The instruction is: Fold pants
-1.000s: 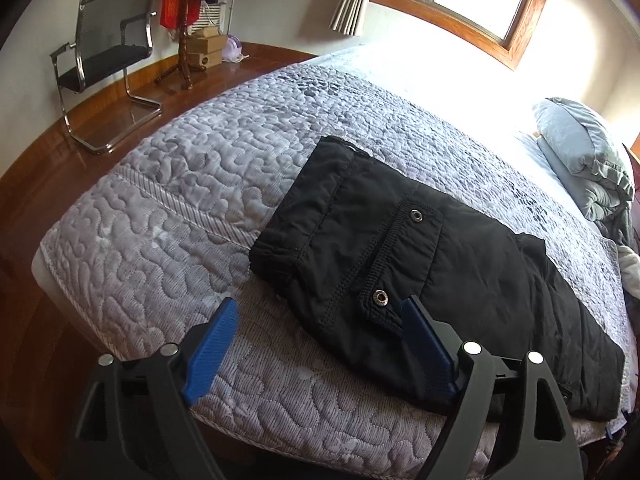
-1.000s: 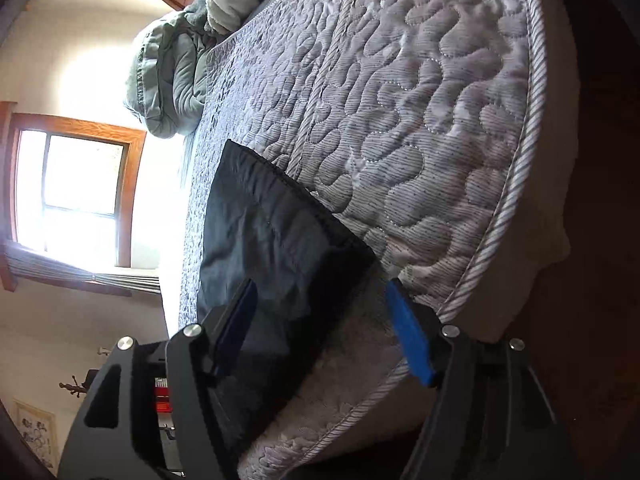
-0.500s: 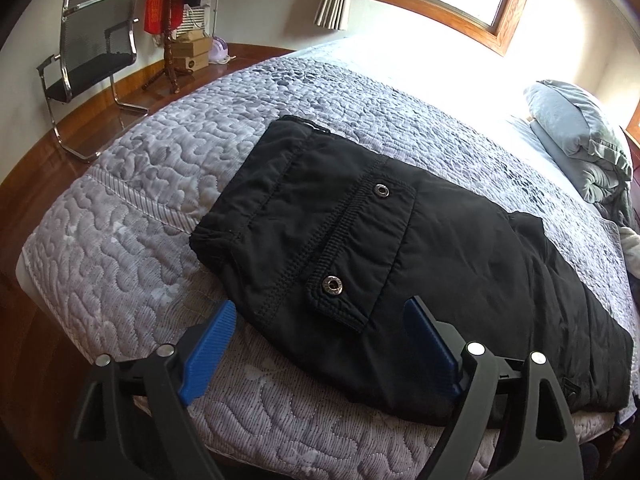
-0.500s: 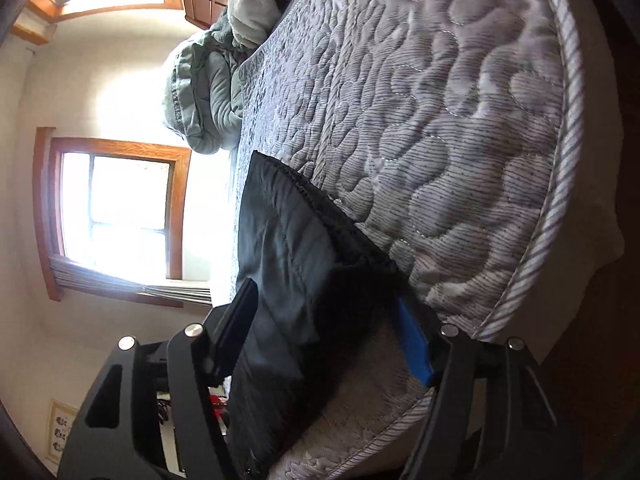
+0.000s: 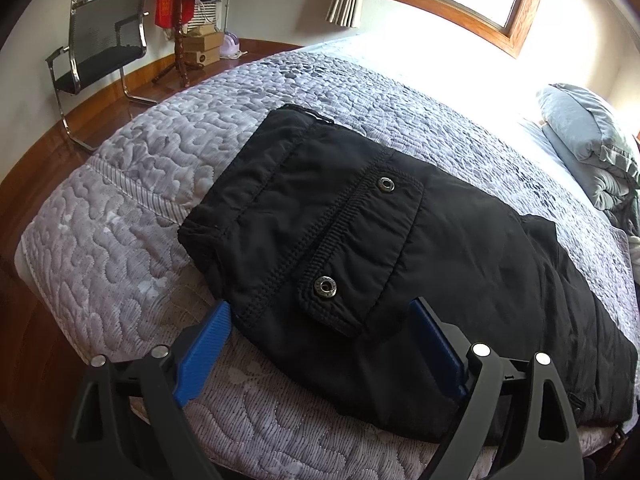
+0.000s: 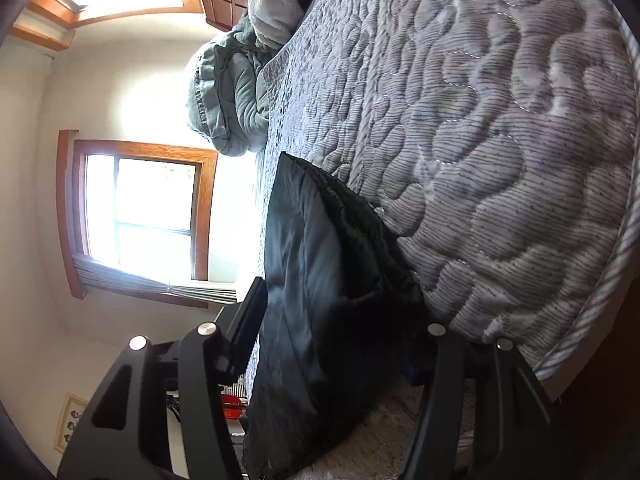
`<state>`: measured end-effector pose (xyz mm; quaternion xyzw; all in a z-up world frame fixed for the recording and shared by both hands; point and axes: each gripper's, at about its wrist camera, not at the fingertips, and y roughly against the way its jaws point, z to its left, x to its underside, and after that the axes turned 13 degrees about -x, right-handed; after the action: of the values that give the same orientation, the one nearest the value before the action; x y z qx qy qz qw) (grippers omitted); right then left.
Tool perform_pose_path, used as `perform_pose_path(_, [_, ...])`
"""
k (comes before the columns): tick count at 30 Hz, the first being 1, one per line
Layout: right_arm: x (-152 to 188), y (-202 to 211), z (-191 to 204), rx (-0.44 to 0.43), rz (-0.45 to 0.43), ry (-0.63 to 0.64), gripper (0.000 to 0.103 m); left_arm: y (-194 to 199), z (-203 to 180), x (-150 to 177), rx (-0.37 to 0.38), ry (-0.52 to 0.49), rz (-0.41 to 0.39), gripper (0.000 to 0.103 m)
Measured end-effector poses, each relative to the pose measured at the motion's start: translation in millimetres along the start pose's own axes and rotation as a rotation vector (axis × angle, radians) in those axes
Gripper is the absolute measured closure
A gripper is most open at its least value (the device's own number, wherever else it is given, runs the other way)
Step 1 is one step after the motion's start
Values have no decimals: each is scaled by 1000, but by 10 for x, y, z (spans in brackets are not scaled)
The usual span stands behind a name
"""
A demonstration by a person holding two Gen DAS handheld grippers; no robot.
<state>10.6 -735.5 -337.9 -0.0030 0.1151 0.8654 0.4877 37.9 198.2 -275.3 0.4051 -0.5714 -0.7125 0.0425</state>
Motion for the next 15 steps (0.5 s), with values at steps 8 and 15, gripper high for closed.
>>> perform_pose_path(8, [-36,-83,280,102,77,86,85,-37,-9,14,-10,12,3,9])
perform_pose_path(15, [5,-206,845,169,101,215,87,-96,101,31,12,72,29,8])
